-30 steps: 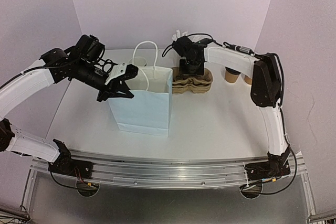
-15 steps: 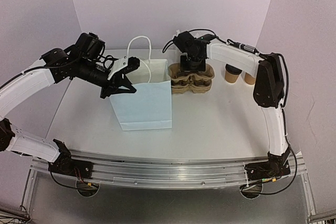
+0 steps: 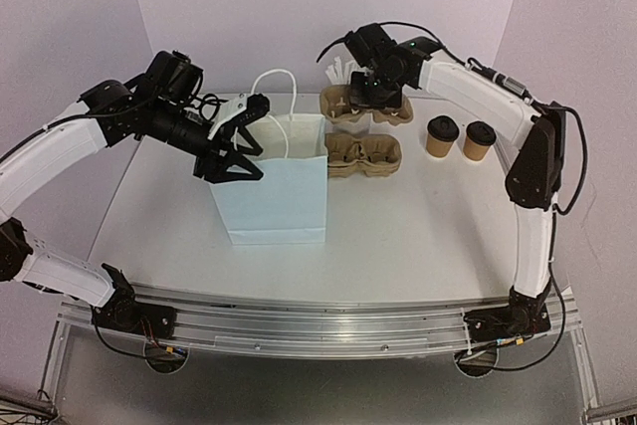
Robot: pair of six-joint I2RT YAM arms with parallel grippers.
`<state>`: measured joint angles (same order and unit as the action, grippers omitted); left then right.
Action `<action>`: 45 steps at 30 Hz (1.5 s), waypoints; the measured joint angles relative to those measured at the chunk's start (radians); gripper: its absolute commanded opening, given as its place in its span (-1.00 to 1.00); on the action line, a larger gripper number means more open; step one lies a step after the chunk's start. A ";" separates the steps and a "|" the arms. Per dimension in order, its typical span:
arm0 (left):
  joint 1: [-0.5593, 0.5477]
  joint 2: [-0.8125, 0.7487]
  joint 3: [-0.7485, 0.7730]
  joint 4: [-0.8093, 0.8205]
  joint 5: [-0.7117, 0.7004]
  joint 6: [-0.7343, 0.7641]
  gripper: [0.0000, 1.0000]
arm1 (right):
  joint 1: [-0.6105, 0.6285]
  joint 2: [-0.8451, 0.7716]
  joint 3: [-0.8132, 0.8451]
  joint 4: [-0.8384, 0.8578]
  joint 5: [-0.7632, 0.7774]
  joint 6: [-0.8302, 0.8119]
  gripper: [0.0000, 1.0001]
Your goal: Pack the takeout coffee
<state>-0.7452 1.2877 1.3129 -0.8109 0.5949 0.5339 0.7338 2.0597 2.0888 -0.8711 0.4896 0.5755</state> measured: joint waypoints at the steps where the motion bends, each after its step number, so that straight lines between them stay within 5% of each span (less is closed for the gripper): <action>1: 0.000 -0.001 0.031 -0.019 0.005 0.007 0.58 | 0.000 -0.016 0.000 -0.002 0.000 0.000 -1.00; 7: 0.020 -0.019 0.185 -0.143 0.044 0.043 0.75 | 0.000 -0.137 0.000 -0.007 -0.009 0.002 -1.00; 13: 0.256 -0.001 0.299 -0.188 0.131 0.001 0.43 | 0.000 -0.234 0.049 -0.007 -0.069 0.012 -1.00; 20: 0.324 0.221 0.426 -0.231 0.011 0.058 0.67 | 0.000 -0.251 0.113 0.015 -0.243 0.028 -1.00; 24: 0.319 0.342 0.441 -0.308 -0.016 0.153 0.63 | 0.004 -0.251 0.115 0.025 -0.317 0.042 -1.00; 27: 0.317 0.402 0.455 -0.350 -0.040 0.203 0.42 | 0.013 -0.252 0.115 0.035 -0.344 0.054 -1.00; 31: 0.307 0.423 0.457 -0.376 -0.065 0.262 -0.52 | 0.036 -0.256 0.115 0.055 -0.362 0.067 -1.00; 34: 0.275 0.423 0.462 -0.391 -0.077 0.273 -0.98 | 0.062 -0.257 0.117 0.070 -0.372 0.076 -1.00; 45: 0.105 0.299 0.337 -0.355 -0.182 -0.087 -1.00 | 0.328 -0.257 0.182 0.106 -0.307 0.079 -1.00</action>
<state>-0.6400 1.5862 1.6502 -1.1661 0.4129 0.4471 1.0622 1.8024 2.2711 -0.7653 0.1829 0.6544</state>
